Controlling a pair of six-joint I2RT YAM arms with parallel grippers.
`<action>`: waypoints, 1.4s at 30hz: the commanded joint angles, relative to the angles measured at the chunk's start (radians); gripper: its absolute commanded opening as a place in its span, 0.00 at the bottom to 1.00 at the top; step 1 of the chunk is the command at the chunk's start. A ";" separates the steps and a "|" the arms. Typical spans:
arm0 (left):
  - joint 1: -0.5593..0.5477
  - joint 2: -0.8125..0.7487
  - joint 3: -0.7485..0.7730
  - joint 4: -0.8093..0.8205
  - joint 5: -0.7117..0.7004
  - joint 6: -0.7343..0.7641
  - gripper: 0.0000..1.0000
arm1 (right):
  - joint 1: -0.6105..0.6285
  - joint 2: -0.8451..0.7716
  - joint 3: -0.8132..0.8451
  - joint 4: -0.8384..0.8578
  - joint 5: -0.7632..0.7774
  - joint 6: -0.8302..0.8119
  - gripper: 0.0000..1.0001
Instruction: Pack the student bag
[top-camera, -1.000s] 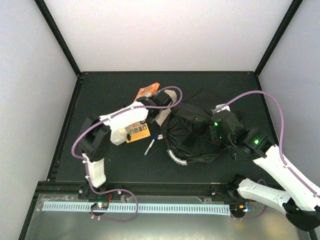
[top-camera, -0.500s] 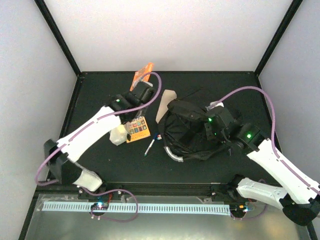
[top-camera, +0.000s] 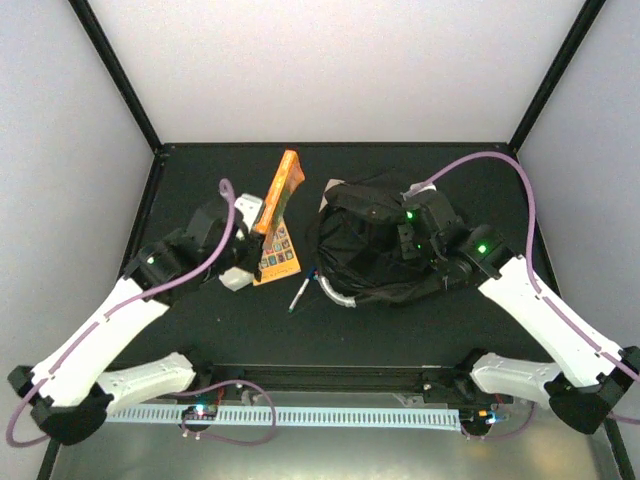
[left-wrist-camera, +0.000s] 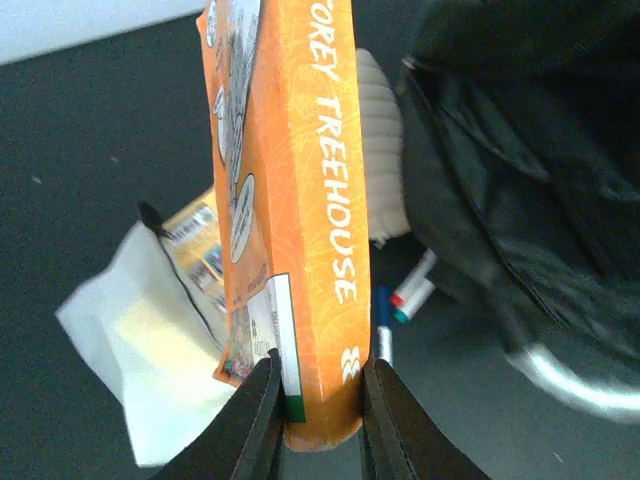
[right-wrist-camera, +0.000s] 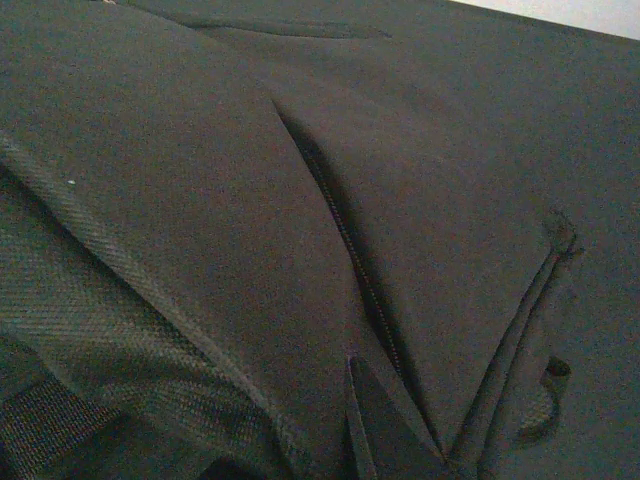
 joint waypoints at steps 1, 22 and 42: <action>0.005 -0.137 -0.014 -0.009 0.239 -0.043 0.01 | -0.022 0.013 0.048 0.105 -0.018 0.000 0.08; 0.005 -0.240 -0.082 0.184 1.019 -0.166 0.02 | -0.028 0.041 0.072 0.136 -0.029 0.003 0.08; 0.204 -0.196 -0.444 0.639 1.352 -0.582 0.02 | -0.031 -0.057 0.089 0.151 -0.140 -0.086 0.08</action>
